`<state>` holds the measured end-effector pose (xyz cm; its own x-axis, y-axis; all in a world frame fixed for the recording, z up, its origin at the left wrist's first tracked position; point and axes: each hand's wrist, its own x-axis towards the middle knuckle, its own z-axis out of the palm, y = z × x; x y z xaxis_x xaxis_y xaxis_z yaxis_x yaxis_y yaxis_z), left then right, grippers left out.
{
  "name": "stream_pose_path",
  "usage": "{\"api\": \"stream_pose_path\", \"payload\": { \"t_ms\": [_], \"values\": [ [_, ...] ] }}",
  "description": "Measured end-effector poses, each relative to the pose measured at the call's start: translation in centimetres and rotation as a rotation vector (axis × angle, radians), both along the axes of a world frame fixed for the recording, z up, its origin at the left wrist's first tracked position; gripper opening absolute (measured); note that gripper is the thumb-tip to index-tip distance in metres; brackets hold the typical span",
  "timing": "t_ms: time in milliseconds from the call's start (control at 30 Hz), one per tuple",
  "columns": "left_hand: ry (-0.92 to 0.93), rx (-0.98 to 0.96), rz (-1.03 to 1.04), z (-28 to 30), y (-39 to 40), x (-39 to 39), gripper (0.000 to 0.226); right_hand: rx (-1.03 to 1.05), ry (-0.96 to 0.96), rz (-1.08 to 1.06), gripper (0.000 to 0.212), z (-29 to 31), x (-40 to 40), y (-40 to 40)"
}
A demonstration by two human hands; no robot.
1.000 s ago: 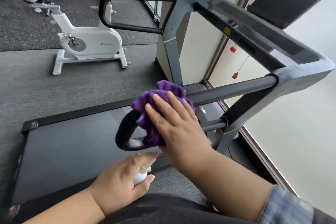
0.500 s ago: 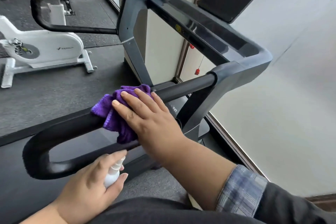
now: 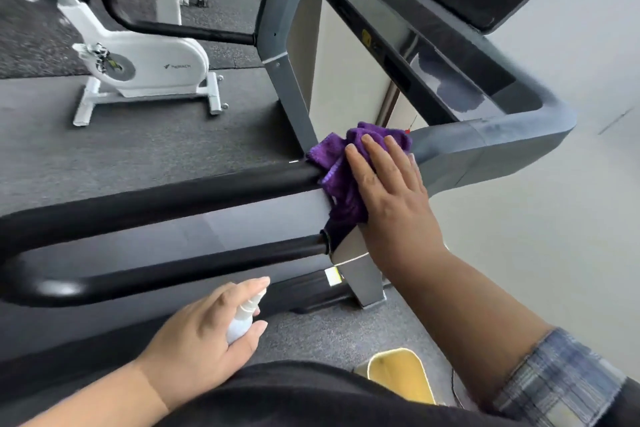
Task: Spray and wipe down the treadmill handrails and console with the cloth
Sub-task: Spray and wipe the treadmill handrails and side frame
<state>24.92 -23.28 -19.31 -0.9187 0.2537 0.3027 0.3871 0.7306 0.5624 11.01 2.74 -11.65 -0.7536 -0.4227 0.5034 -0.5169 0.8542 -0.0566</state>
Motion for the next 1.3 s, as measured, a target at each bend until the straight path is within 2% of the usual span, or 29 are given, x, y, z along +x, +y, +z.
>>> {"api": "stream_pose_path", "payload": {
  "t_ms": [67, 133, 233, 400, 500, 600, 700, 800, 967, 1067, 1133, 1233, 1300],
  "values": [
    [-0.004, -0.027, 0.075, -0.1, 0.5, 0.6, 0.059, -0.052, 0.015, 0.036, 0.091, -0.8, 0.2, -0.7],
    [-0.02, -0.031, 0.141, -0.1, 0.6, 1.5, 0.058, -0.127, 0.045, 0.093, 0.078, -1.7, 0.7, -1.4],
    [-0.04, -0.008, 0.207, 0.1, 0.4, 2.9, 0.057, -0.313, 0.08, 0.277, 0.062, -3.5, 1.7, -2.2],
    [-0.041, 0.016, 0.329, 0.5, -0.1, 5.0, 0.057, -0.4, -0.054, 0.561, 0.069, -7.7, 3.8, -4.9],
    [-0.05, 0.01, 0.39, 0.5, -0.3, 6.3, 0.057, -0.338, -0.225, 0.431, 0.08, -9.6, 2.5, -5.6],
    [-0.057, 0.009, 0.425, 0.4, -0.4, 7.1, 0.058, -0.109, -0.421, 0.236, 0.087, -10.7, -0.7, -5.5],
    [-0.054, -0.006, 0.446, 0.0, -0.1, 7.6, 0.06, 0.187, -0.529, 0.237, 0.083, -11.6, -2.6, -6.1],
    [-0.08, -0.021, 0.458, -0.2, -0.2, 7.8, 0.061, 0.32, -0.598, 0.198, 0.081, -12.5, -1.8, -7.4],
    [-0.121, -0.029, 0.492, 0.0, -1.5, 8.2, 0.058, 0.337, -0.658, 0.153, 0.081, -13.1, 0.4, -11.3],
    [-0.13, -0.025, 0.48, 0.4, -2.5, 8.4, 0.057, 0.298, -0.666, 0.251, 0.085, -12.3, 1.7, -15.3],
    [-0.127, -0.024, 0.448, 0.6, -3.2, 8.2, 0.057, 0.297, -0.681, 0.348, 0.096, -11.5, 2.3, -17.0],
    [-0.12, -0.017, 0.398, 0.5, -4.6, 7.7, 0.058, 0.23, -0.793, 0.416, 0.118, -10.0, 1.4, -16.1],
    [-0.122, -0.017, 0.37, 0.3, -5.6, 7.5, 0.058, 0.175, -0.801, 0.36, 0.112, -9.5, -0.1, -13.6]
  ]
}}
